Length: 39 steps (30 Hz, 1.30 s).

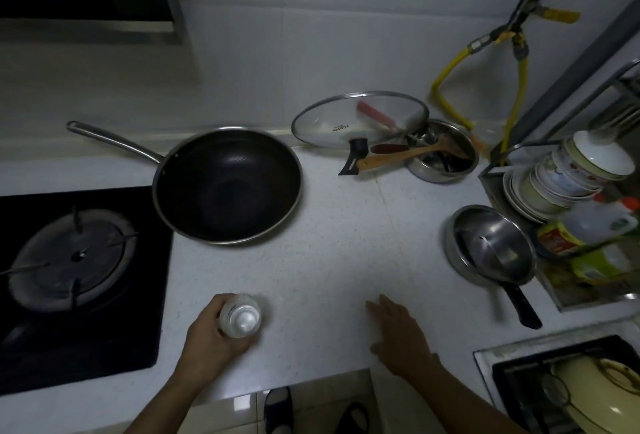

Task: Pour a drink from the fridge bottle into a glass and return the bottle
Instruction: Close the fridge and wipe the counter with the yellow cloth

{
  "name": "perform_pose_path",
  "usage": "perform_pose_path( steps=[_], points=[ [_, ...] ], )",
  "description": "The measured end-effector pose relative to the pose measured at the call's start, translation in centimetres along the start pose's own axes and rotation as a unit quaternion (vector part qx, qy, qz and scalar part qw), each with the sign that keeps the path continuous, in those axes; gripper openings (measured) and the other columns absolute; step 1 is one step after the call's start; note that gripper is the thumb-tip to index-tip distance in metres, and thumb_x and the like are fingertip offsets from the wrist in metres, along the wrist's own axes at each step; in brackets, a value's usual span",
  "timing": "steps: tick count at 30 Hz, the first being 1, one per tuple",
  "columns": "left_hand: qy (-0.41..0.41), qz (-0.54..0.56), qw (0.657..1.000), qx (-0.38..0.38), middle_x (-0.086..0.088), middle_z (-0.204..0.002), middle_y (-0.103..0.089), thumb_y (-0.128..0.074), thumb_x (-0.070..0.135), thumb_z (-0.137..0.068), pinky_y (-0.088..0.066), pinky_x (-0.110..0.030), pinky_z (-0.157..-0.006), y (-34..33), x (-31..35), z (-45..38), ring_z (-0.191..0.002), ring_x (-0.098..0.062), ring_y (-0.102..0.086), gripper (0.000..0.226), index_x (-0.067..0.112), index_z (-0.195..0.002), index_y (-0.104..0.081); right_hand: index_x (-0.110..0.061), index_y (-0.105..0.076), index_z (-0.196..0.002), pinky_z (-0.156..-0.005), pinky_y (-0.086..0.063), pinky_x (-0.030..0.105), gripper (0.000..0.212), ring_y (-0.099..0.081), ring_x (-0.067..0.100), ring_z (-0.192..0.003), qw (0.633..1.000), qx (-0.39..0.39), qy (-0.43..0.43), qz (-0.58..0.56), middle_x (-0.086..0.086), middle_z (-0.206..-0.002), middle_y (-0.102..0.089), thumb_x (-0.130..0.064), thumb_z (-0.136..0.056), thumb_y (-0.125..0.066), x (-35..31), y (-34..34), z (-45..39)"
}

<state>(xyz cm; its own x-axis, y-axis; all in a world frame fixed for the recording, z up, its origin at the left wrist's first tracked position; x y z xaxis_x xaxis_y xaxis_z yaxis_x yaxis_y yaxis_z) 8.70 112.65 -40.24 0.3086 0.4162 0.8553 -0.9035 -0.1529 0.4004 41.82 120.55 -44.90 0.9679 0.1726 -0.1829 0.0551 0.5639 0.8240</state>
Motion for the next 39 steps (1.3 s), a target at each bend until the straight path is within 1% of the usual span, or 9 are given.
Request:
perform_pose_path(
  steps=[4,8,11,14,18,29,33,37,39],
  points=[
    [0.007,-0.01,1.0,-0.029,0.015,-0.12,-0.062,-0.099,0.032,-0.042,-0.05,-0.027,-0.087,0.2,0.3,-0.2,-0.108,-0.011,-0.061,0.099,0.045,-0.126,-0.047,-0.028,-0.01,-0.158,-0.121,-0.019,0.04,0.084,-0.007,0.024,-0.152,1.0,0.002,-0.003,-0.011,0.002,-0.167,0.001,-0.032,-0.094,-0.064,0.0,-0.2,0.0],
    [-0.027,-0.068,0.997,0.021,0.013,-0.161,0.001,-0.091,0.065,-0.031,-0.03,-0.045,-0.114,1.3,1.1,0.3,-0.147,-0.012,-0.013,0.153,0.04,-0.15,0.002,-0.027,-0.01,-0.158,-0.122,-0.018,0.04,0.084,-0.008,0.024,-0.152,1.0,0.0,0.003,-0.004,0.002,-0.167,0.0,-0.034,-0.093,-0.064,0.1,-0.1,0.0],
    [-0.158,-0.165,0.973,0.043,0.004,-0.163,0.005,-0.078,0.074,-0.045,-0.03,-0.041,-0.108,1.0,4.0,0.7,-0.147,-0.009,-0.001,0.14,0.027,-0.153,-0.003,-0.026,-0.01,-0.158,-0.121,-0.015,0.038,0.082,-0.011,0.023,-0.152,1.0,0.003,0.012,-0.016,0.002,-0.167,-0.003,-0.038,-0.094,-0.061,0.3,0.4,0.3],
    [-0.261,-0.238,0.935,0.019,-0.01,-0.159,-0.018,-0.065,0.062,-0.065,-0.034,-0.046,-0.106,-1.5,7.5,0.7,-0.144,-0.029,-0.022,0.101,0.019,-0.148,-0.026,-0.025,-0.015,-0.158,-0.121,-0.017,0.036,0.077,-0.016,0.021,-0.151,0.998,0.037,0.004,-0.056,0.001,-0.167,-0.01,-0.042,-0.096,-0.058,0.9,1.1,1.3],
    [-0.285,-0.25,0.924,-0.046,-0.004,-0.15,-0.04,-0.054,0.05,-0.077,-0.033,-0.037,-0.105,-6.7,10.8,0.2,-0.133,-0.026,-0.041,0.069,0.024,-0.139,-0.044,-0.023,-0.022,-0.156,-0.12,-0.02,0.036,0.073,-0.02,0.022,-0.149,0.994,0.069,-0.007,-0.086,0.002,-0.165,-0.017,-0.038,-0.095,-0.059,2.6,1.9,3.1],
    [-0.233,-0.36,0.858,-0.282,0.0,-0.139,-0.051,-0.064,0.044,-0.086,-0.041,-0.025,-0.099,-22.4,14.1,1.5,-0.125,-0.017,-0.051,0.068,0.025,-0.146,-0.037,-0.019,-0.024,-0.155,-0.12,-0.01,0.028,0.064,-0.021,0.019,-0.15,0.976,0.11,-0.095,-0.163,0.0,-0.162,-0.025,-0.041,-0.1,-0.05,13.0,1.5,10.4],
    [-0.219,-0.38,0.846,-0.304,0.001,-0.133,-0.054,-0.064,0.046,-0.084,-0.042,-0.027,-0.098,-26.6,15.1,2.1,-0.123,-0.017,-0.053,0.068,0.027,-0.144,-0.038,-0.01,-0.049,-0.14,-0.107,-0.035,0.032,0.078,-0.047,0.028,-0.132,0.951,0.143,-0.153,-0.225,0.007,-0.143,-0.051,-0.068,-0.089,-0.038,17.9,1.9,14.9],
    [-0.223,-0.383,0.831,-0.335,0.001,-0.137,-0.052,-0.065,0.047,-0.084,-0.04,-0.026,-0.1,-30.8,16.1,3.3,-0.125,-0.017,-0.052,0.068,0.028,-0.143,-0.038,-0.005,-0.055,-0.133,-0.101,-0.04,0.03,0.049,-0.053,0.026,-0.122,0.914,0.184,-0.248,-0.264,0.013,-0.132,-0.058,-0.034,-0.094,-0.062,23.6,2.5,20.1],
    [-0.23,-0.38,0.827,-0.346,0.001,-0.139,-0.051,-0.066,0.048,-0.083,-0.039,-0.026,-0.102,-32.7,16.6,3.9,-0.127,-0.016,-0.051,0.068,0.028,-0.142,-0.039,0.001,-0.053,-0.135,-0.107,-0.037,0.037,0.064,-0.05,0.033,-0.129,0.889,0.203,-0.287,-0.294,0.019,-0.138,-0.054,-0.046,-0.092,-0.063,26.8,2.0,22.6]
  ],
)
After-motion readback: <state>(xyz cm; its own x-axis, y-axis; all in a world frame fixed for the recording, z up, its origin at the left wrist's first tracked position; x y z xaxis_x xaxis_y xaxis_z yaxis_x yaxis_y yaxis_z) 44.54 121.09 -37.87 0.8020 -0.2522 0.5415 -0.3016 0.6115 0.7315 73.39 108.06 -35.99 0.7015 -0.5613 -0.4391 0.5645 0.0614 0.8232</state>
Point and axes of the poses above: each hand's wrist, its own z-axis away from the middle knuckle, its own y-axis out of the back of the hand, x = y × z, the point moved 6 cm from there along -z, towards the middle knuckle
